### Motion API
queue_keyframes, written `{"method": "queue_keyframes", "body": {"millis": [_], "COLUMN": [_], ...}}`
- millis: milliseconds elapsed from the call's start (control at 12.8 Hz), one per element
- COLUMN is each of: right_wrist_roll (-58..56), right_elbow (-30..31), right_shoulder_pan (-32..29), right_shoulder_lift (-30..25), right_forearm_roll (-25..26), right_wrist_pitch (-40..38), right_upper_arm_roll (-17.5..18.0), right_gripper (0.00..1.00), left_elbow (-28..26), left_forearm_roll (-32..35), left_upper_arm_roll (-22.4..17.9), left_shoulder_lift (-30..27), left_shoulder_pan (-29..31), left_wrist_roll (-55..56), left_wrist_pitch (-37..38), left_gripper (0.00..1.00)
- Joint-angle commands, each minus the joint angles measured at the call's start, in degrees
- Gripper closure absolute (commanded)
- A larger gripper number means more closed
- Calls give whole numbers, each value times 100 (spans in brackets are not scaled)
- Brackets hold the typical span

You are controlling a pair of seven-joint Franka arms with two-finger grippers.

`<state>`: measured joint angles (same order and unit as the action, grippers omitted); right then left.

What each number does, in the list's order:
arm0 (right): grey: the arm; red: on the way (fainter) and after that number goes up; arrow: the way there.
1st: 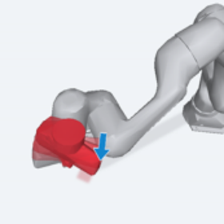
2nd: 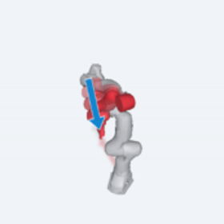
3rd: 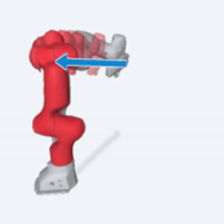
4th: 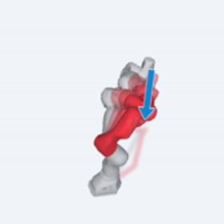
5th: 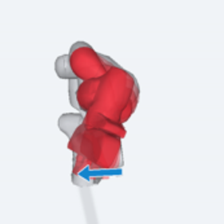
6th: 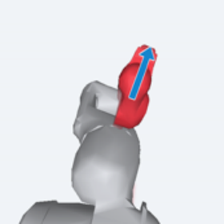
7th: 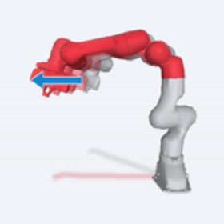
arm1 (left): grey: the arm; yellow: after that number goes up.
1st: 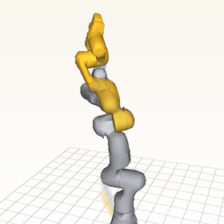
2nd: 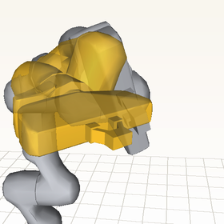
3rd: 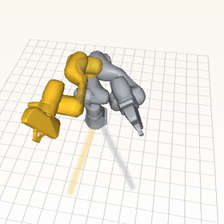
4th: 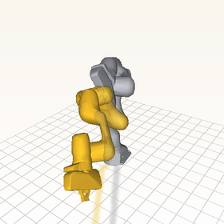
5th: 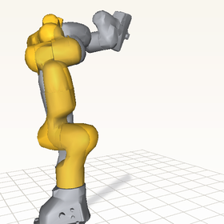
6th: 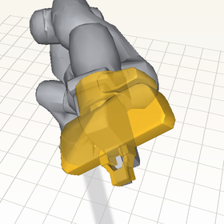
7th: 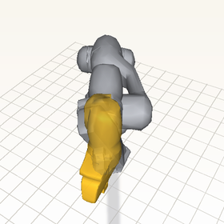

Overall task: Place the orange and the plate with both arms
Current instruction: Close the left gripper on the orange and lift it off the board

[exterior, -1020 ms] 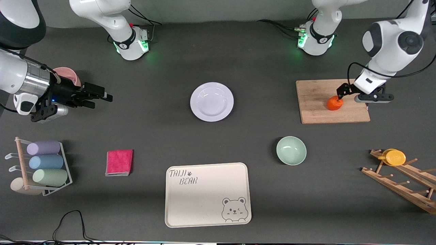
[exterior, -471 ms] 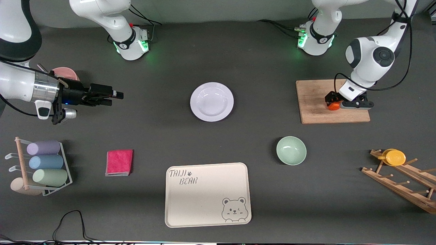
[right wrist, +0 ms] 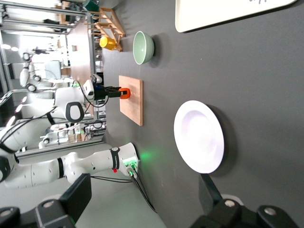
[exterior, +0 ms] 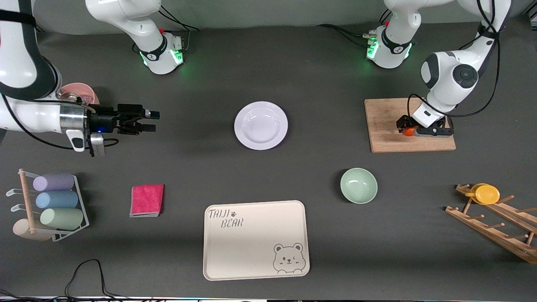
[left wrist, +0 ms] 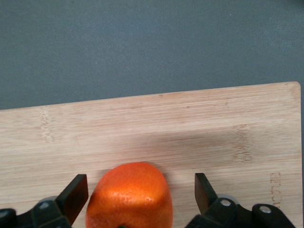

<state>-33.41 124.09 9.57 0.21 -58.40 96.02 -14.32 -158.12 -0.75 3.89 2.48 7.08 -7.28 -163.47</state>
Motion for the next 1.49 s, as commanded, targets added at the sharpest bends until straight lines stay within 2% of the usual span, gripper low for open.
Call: {"method": "queue_keyframes", "body": {"millis": [0, 157, 314, 471, 784, 941, 1098, 1255, 1412], "right_wrist_roll": [-376, -656, -666, -675, -1341, -1973, -2055, -2055, -1977], "right_elbow": [439, 659, 713, 739, 976, 1003, 1125, 1257, 1267], "right_shoulder_pan": [36, 36, 53, 62, 71, 62, 36, 36, 36], "right_shoulder_lift": [-188, -101, -4, 75, 382, 681, 787, 893, 920], "right_forearm_roll": [-372, -724, -778, -778, -778, -796, -953, -1121, -1112], "right_wrist_pitch": [31, -48, -48, -48, -48, -188, -530, -725, -725], "right_upper_arm_roll": [-97, -106, -106, -106, -106, -106, -115, -124, -142], "right_gripper": [0, 0, 0, 0, 0, 0, 0, 0, 0], "left_elbow": [-62, -70, -61, -61, 52, 594, 1411, 2342, 3117], "left_forearm_roll": [-22, -21, -21, -21, -30, -22, 5, 84, 215], "left_upper_arm_roll": [-29, -38, -46, -47, -73, -82, -90, -82, -82], "left_shoulder_lift": [-10, -10, -2, 7, -299, -685, -1011, -1187, -1197], "left_shoulder_pan": [-32, -23, -23, -14, -5, -5, 4, 161, 171], "left_wrist_roll": [34, 25, 34, 34, 34, 60, 95, 113, 113], "left_wrist_pitch": [-80, -54, -45, -45, 208, 1364, 2787, 4036, 4883], "left_gripper": [0, 11, 26, 36, 40, 40, 40, 40, 40]}}
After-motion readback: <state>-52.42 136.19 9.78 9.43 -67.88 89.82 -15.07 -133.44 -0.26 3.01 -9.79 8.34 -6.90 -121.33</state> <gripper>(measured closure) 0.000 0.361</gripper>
